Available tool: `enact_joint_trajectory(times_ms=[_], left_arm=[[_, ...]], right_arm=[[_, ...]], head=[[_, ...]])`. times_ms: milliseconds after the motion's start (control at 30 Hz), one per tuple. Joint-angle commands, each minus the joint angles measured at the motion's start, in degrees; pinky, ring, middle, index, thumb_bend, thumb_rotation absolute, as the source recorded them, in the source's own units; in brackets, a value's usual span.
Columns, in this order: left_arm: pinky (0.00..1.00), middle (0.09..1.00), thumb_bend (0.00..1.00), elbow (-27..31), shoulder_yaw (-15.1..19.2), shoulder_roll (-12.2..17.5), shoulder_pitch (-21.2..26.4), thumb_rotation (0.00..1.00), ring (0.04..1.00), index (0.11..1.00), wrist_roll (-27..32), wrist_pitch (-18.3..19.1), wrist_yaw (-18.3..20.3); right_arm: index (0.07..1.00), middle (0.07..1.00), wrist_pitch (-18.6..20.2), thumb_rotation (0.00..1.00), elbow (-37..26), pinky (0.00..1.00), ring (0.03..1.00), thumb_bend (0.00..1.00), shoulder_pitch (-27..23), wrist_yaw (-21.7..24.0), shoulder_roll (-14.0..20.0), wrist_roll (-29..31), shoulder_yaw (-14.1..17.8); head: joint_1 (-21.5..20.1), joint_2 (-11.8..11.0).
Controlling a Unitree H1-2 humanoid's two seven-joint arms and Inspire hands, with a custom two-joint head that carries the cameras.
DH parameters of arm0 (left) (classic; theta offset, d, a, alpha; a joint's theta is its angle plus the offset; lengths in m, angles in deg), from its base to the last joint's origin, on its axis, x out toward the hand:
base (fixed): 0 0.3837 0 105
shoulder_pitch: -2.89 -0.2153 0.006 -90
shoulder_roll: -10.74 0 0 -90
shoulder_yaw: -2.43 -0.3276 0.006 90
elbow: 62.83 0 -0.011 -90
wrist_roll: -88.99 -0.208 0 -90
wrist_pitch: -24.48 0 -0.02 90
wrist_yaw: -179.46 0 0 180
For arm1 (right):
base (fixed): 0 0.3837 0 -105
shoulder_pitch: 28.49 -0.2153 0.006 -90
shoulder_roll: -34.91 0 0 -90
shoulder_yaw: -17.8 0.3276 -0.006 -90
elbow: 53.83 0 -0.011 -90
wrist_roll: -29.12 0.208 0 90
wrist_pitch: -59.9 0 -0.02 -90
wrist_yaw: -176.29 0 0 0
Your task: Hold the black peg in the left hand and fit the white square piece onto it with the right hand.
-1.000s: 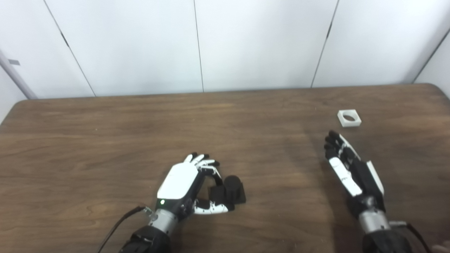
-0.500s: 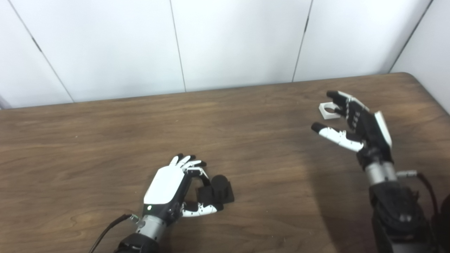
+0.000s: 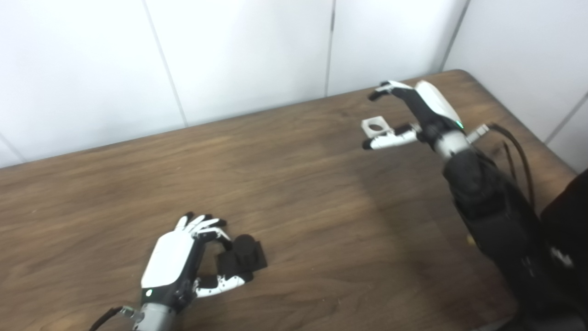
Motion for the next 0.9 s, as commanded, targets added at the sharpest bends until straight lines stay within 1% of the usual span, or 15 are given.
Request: enact_joint_trajectory(times_ms=[0,67,167,300,400,500,600,667,733,867], left_arm=[[1.0,0.802,0.52,0.23,0.02,1.71,-0.69,0.05,0.893,0.486,-0.09,-0.34,1.55],[1.0,0.796,0.52,0.08,0.08,1.78,-0.84,0.05,0.885,0.486,-0.11,-0.96,1.25],[1.0,0.795,0.52,0.03,0.04,1.67,-1.01,0.05,0.884,0.486,-0.16,-0.97,1.58],[1.0,0.799,0.52,0.12,0.01,1.44,-1.17,0.05,0.888,0.486,-0.34,-0.8,1.9],[1.0,0.796,0.52,0.13,0.11,1.48,-1.27,0.05,0.885,0.486,-0.45,-0.98,1.71],[1.0,0.796,0.52,0.6,0.2,1.53,-1.44,0.05,0.887,0.486,-0.61,-0.82,1.98],[1.0,0.797,0.52,0.71,0.33,1.63,-1.63,0.05,0.888,0.486,-0.53,-0.93,1.98],[1.0,0.798,0.52,0.74,0.4,1.62,-1.73,0.05,0.89,0.486,-0.56,-0.91,2.01],[1.0,0.798,0.52,0.73,0.45,1.6,-1.77,0.05,0.89,0.486,-0.63,-0.85,2.03],[1.0,0.796,0.52,0.68,0.47,1.58,-1.85,0.05,0.888,0.486,-0.7,-0.99,1.83]], right_arm=[[0.714,0.906,-1.56,0.16,1.67,1.0,0.973,0.85,-4.25,0.76,4.41,-2.53,-0.8],[0.714,0.913,-2.05,0.14,4.52,1.0,0.988,0.86,-6.02,1.82,6.06,-3.55,-2.32],[0.72,0.92,-2.44,0.15,8.56,1.0,0.999,0.86,-8.6,3.77,8.39,-5.35,-4.98],[0.713,0.918,-3.14,0.15,13.66,1.0,1.0,0.87,-12.16,5.37,9.88,-7.03,-7.74],[0.713,0.917,-3.04,0.15,17.56,1.0,1.0,0.87,-15.21,6.52,10.29,-8.82,-9.83],[0.72,0.917,-3.76,0.15,21.24,1.0,1.0,0.87,-18.22,7.75,10.72,-10.47,-12.22],[0.721,0.913,-4.61,0.15,24.35,1.0,1.0,0.88,-20.85,8.96,11.04,-12.15,-14.67],[0.719,0.913,-4.53,0.14,25.95,1.0,1.0,0.89,-22.23,9.62,10.87,-12.89,-15.89],[0.722,0.913,-4.37,0.14,27.01,1.0,1.0,0.89,-23.09,9.82,10.47,-13.42,-16.72],[0.72,0.911,-4.78,0.14,28.7,1.0,1.0,0.9,-24.02,9.41,9.49,-13.74,-17.41]], head=[[-0.22,0.05],[-0.08,0.0],[0.25,-0.12],[0.65,-0.23],[0.93,-0.33],[1.06,-0.39],[1.12,-0.43],[1.22,-0.5],[1.21,-0.48],[1.26,-0.4]])
